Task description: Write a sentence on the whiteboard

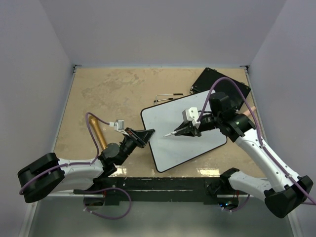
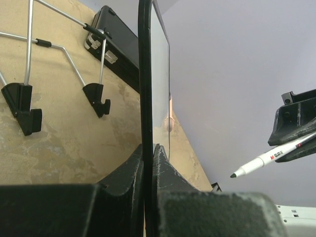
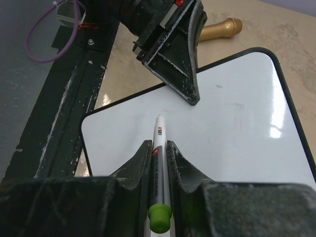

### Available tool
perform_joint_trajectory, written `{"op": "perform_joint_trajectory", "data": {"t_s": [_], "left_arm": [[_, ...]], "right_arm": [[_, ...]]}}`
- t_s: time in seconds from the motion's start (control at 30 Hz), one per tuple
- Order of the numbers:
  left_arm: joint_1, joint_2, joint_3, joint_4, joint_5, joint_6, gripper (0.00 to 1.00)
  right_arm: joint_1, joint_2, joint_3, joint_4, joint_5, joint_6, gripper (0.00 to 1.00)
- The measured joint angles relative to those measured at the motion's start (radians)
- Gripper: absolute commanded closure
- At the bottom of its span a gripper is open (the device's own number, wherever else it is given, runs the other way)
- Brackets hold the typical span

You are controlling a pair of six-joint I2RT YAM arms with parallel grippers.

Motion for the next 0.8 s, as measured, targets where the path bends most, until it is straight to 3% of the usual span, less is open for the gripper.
{"op": "perform_joint_trajectory", "data": {"t_s": [0.5,0.8], "left_arm": [[-0.013,0.009,0.000,0.008,-0.033,-0.009,1.00],[-0.013,0.029,0.000,0.026,-0.035,-0.011,1.00]], "right_arm": [[0.047,-0.001,0.004,0.012,0.035,0.008,1.00],[0.039,-0.011,0.065,-0.162,0.017,-0.155,1.00]]}}
